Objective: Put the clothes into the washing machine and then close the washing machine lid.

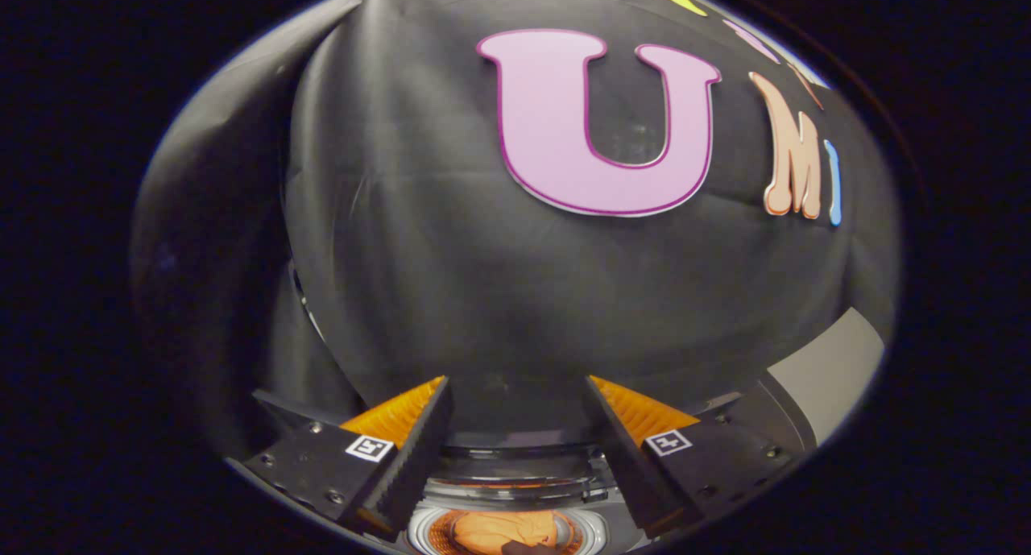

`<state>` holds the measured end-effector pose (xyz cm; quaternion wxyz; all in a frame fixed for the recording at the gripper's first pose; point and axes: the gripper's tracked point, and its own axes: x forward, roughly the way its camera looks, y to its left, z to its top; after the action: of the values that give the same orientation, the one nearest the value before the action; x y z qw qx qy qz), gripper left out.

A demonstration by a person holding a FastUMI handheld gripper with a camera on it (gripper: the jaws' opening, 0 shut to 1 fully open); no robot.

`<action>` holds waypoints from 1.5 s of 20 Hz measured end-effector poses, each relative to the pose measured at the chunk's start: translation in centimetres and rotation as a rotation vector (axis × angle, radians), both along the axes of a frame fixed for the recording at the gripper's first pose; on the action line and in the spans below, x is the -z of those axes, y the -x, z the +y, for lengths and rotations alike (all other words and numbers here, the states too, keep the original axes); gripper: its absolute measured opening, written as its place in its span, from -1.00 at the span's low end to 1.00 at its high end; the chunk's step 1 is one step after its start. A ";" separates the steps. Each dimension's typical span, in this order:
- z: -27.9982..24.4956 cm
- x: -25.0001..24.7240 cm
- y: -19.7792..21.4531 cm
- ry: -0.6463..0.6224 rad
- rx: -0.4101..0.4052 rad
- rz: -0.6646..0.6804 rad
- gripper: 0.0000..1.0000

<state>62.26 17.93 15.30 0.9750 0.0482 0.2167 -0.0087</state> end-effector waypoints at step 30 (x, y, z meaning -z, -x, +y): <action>-0.6 -0.4 4.9 -0.009 -0.045 -0.075 0.94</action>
<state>57.38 17.37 15.71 0.9822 0.0479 0.1811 0.0159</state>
